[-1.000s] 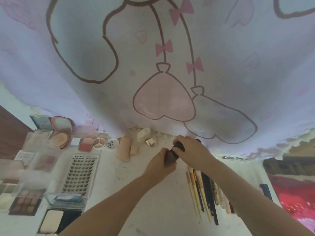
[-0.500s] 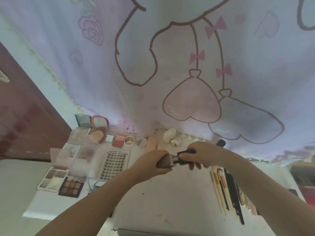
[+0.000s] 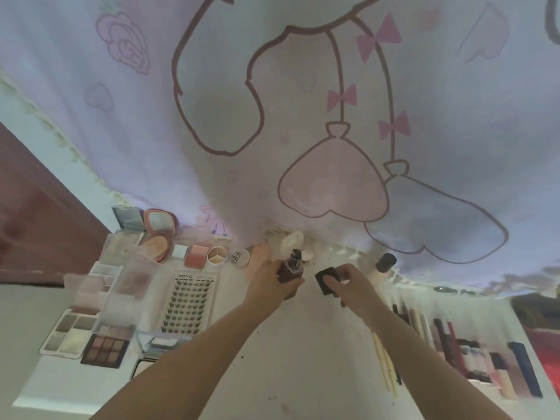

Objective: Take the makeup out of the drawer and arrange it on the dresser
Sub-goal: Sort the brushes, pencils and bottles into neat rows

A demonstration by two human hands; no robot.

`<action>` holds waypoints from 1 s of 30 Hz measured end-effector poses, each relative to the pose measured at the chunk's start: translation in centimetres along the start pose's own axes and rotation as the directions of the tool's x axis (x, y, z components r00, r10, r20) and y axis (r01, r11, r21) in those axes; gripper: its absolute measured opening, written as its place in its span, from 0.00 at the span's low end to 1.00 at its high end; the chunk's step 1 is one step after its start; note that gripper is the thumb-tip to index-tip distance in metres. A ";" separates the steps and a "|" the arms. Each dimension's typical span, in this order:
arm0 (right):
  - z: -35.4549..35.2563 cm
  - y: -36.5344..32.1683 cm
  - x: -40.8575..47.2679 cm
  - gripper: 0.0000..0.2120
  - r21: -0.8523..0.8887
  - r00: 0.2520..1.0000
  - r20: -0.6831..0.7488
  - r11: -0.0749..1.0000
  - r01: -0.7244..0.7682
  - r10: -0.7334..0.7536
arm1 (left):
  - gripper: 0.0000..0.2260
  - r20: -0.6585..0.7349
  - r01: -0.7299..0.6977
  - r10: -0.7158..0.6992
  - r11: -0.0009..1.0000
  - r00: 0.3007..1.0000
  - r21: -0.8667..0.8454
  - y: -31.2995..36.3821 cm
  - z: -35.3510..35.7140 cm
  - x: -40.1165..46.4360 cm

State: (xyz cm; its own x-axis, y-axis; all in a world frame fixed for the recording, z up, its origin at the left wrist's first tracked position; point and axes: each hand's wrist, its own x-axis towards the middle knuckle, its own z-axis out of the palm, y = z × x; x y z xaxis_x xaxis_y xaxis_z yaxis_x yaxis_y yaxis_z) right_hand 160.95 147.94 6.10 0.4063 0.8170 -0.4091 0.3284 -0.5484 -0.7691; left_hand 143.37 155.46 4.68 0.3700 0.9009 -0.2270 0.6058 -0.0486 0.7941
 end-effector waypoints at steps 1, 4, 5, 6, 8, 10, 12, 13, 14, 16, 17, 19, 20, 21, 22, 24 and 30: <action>0.6 0.4 0.6 0.09 0.025 1.000 0.006 1.000 -0.006 0.005 | 0.13 -0.020 0.013 -0.012 1.000 1.000 0.004 0.0 0.5 0.5; 1.9 0.8 2.6 0.12 -0.067 0.999 0.008 0.996 0.051 -0.051 | 0.11 -0.066 0.050 -0.051 0.999 0.997 -0.016 0.2 1.6 1.6; 2.2 0.8 3.2 0.13 -0.122 0.996 0.016 0.989 0.087 -0.086 | 0.11 -0.063 0.056 -0.057 0.998 0.996 -0.024 0.2 1.9 1.9; 2.5 0.8 3.7 0.13 -0.167 0.992 0.025 0.978 0.125 -0.123 | 0.12 -0.057 0.057 -0.058 0.998 0.997 -0.029 0.3 2.1 2.3; 3.0 0.7 4.7 0.14 -0.215 0.987 0.022 0.963 0.163 -0.162 | 0.13 -0.068 0.046 -0.043 0.998 0.997 0.044 0.4 2.3 2.8; 3.4 0.8 5.2 0.14 -0.239 0.991 -0.003 0.963 0.126 -0.130 | 0.14 -0.138 0.033 0.006 0.960 0.990 0.277 0.1 2.4 3.2; 3.8 1.0 5.4 0.12 -0.259 0.996 -0.007 0.962 0.089 -0.094 | 0.15 -0.189 0.027 0.061 0.902 0.980 0.432 -0.3 2.4 3.5; 4.0 1.2 5.4 0.12 -0.260 0.996 0.001 0.961 0.088 -0.091 | 0.16 -0.192 0.020 0.073 0.895 0.979 0.445 -0.5 2.4 3.6; 4.3 1.3 5.4 0.11 -0.257 0.995 0.010 0.961 0.097 -0.098 | 0.17 -0.186 0.014 0.077 0.898 0.979 0.440 -0.7 2.5 3.7; 4.6 1.3 5.4 0.12 -0.253 0.993 0.022 0.960 0.119 -0.117 | 0.18 -0.167 0.008 0.070 0.905 0.983 0.425 -0.9 2.5 3.9; 4.7 1.1 5.3 0.13 -0.258 0.992 0.030 0.958 0.123 -0.119 | 0.19 -0.162 0.011 0.062 0.910 0.985 0.415 -1.0 2.4 4.0; 4.5 0.7 4.9 0.16 -0.263 0.992 0.058 0.957 0.126 -0.115 | 0.21 -0.150 0.019 0.044 0.918 0.988 0.397 -0.9 2.1 3.9; 4.1 0.5 4.7 0.19 -0.266 0.990 0.073 0.955 0.133 -0.118 | 0.22 -0.145 0.019 0.042 0.919 0.989 0.395 -0.9 1.9 3.7; 3.6 0.3 4.3 0.20 -0.278 0.988 0.084 0.949 0.147 -0.129 | 0.23 -0.146 0.016 0.045 0.920 0.988 0.392 -0.9 1.7 3.3; 2.8 0.1 3.8 0.20 -0.296 0.985 0.086 0.940 0.171 -0.152 | 0.23 -0.162 0.013 0.052 0.925 0.985 0.380 -0.9 1.6 2.8; 0.6 -0.3 2.9 0.16 -0.331 0.970 0.057 0.912 0.242 -0.236 | 0.20 -0.237 -0.017 0.100 0.945 0.966 0.327 -1.0 1.5 0.9; -7.9 -1.6 1.2 0.08 -0.592 0.893 -0.181 0.771 0.235 -0.411 | 0.07 -0.095 -0.387 0.413 0.897 0.906 0.214 1.8 5.5 -4.0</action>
State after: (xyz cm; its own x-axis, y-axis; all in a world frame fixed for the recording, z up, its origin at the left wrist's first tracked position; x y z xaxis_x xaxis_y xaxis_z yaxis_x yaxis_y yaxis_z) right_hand 167.59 148.37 10.72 0.3826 0.9231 0.0396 0.8533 -0.3366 -0.3982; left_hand 146.85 149.35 3.88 0.5189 0.8365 0.1760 0.5512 -0.4848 0.6791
